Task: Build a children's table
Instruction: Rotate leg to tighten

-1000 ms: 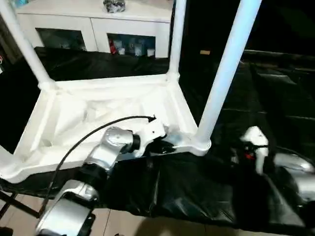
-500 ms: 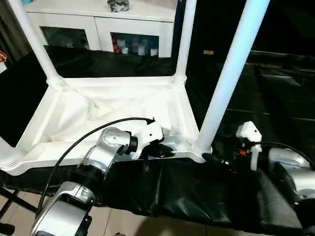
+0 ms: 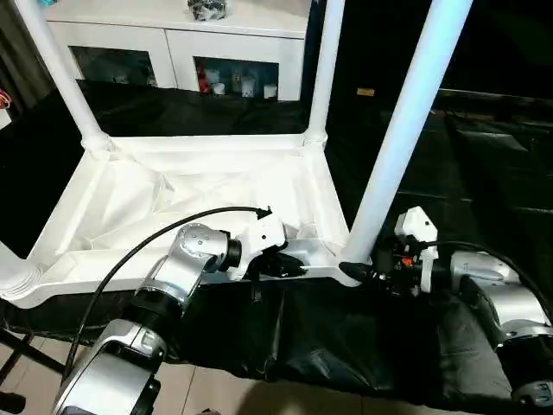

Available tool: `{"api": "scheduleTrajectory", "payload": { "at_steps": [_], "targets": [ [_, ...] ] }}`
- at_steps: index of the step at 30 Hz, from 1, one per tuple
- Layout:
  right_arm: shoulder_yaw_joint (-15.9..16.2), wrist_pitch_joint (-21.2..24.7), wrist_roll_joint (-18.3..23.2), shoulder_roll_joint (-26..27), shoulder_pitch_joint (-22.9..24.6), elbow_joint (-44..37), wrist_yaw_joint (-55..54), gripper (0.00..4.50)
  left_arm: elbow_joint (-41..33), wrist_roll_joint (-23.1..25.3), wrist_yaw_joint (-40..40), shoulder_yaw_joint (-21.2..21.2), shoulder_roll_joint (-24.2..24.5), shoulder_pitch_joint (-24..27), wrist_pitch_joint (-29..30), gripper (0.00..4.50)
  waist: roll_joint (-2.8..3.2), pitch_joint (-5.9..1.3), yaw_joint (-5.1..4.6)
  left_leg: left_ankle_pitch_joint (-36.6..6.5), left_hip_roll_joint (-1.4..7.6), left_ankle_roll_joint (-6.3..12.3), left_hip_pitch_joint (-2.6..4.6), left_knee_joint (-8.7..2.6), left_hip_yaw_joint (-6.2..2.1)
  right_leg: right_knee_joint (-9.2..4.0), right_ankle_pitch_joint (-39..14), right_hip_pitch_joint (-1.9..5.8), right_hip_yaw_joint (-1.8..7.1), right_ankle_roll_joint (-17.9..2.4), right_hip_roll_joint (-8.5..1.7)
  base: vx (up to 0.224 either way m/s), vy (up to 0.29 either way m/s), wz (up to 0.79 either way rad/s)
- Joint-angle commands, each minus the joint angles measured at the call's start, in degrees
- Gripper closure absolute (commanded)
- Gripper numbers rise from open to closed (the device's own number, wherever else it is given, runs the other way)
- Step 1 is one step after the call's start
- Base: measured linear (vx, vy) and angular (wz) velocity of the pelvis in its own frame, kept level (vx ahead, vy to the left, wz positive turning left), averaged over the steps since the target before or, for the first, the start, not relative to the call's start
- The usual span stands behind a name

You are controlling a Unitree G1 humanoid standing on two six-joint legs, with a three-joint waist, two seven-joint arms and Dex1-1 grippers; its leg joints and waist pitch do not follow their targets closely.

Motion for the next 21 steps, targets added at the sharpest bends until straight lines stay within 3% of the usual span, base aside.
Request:
{"api": "scheduleTrajectory", "payload": {
  "at_steps": [1,14,21],
  "targets": [
    [0.17,0.56,0.08,-0.18,-1.27,-0.02,0.26,1.26,-0.91,-1.95,-0.94,-0.14,-0.26,0.99,-0.02,4.50,-1.24,-3.01,0.06,-4.03,1.98,6.99,-0.22,-2.53,-0.26,-3.29,-4.09,3.22,3.05,-12.62,-4.14,0.000,0.000,0.00],
    [0.33,0.76,0.65,0.36,-2.00,1.78,0.88,2.27,-0.97,-1.95,-1.32,-0.26,-0.09,1.02,0.14,4.50,-1.12,-3.10,0.10,-3.82,1.98,7.12,-0.16,-2.38,-0.24,-3.11,-3.25,3.21,3.05,-13.08,-4.13,0.000,0.000,0.00],
    [0.77,1.09,1.03,0.93,-0.67,0.69,0.74,2.41,-1.03,-1.97,-1.19,-0.18,-0.03,1.25,0.33,4.50,-0.94,-3.06,0.08,-4.78,2.00,6.38,-0.09,-2.42,-0.27,-3.19,-4.40,3.16,3.09,-12.93,-4.11,0.000,0.000,0.00]
  ]
}}
